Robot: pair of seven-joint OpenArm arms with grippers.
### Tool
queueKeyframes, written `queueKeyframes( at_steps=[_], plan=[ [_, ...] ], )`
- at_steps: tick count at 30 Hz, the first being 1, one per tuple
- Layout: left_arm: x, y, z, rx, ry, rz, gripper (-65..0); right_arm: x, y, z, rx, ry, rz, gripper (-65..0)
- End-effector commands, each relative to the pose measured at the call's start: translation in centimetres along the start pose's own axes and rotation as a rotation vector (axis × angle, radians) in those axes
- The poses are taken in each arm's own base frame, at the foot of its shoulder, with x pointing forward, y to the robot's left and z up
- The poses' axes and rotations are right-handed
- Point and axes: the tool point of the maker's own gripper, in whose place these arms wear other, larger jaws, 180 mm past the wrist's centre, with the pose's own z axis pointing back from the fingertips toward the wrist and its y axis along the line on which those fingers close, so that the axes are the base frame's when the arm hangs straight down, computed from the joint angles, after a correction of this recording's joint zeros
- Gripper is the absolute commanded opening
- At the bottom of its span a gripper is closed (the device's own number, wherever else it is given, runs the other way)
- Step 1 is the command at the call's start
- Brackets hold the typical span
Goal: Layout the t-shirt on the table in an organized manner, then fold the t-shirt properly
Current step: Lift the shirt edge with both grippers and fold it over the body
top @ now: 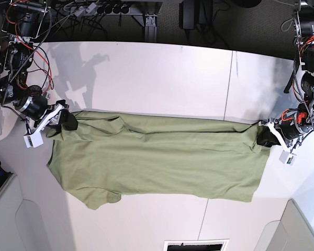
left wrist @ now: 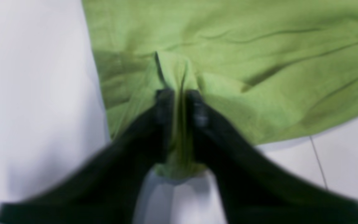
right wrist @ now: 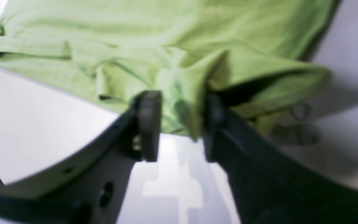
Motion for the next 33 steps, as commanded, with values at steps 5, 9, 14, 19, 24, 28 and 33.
queueKeyframes(
  at_steps=[5, 9, 14, 19, 24, 28, 33],
  plan=[
    [3.7, 0.7, 2.3, -0.013, -0.05, -0.017, -34.5, 2.4, 0.3, 2.5, 0.006, -0.112, 0.011, -41.5],
    [8.1, 0.8, 5.0, -0.002, -0.167, -0.065, -34.5, 3.8, 1.1, 5.3, -0.026, -0.183, 0.077, -41.5],
    [11.4, -0.7, 6.4, -0.031, -0.279, -0.088, -34.6, 5.5, 1.7, 6.1, -0.033, -0.258, 0.115, -41.6],
    [9.7, -2.1, 4.0, -0.066, -0.271, -0.019, -34.7, 6.9, 1.4, 3.5, -0.065, -0.277, 0.163, -51.3],
    [6.0, -2.7, -0.3, -0.018, -0.188, -0.008, -36.6, 6.8, 1.8, -0.5, -0.028, -0.19, 0.173, -65.0],
    [1.8, -2.8, -3.4, 0.045, -0.051, -0.061, -46.1, 5.6, 0.4, -3.2, -0.064, -0.12, 0.187, -65.0],
    [-2.2, -1.5, -4.3, 0.126, 0.088, -0.083, -65.0, 1.4, -0.8, -5.1, -0.072, 0.002, 0.139, -65.0]
  ],
)
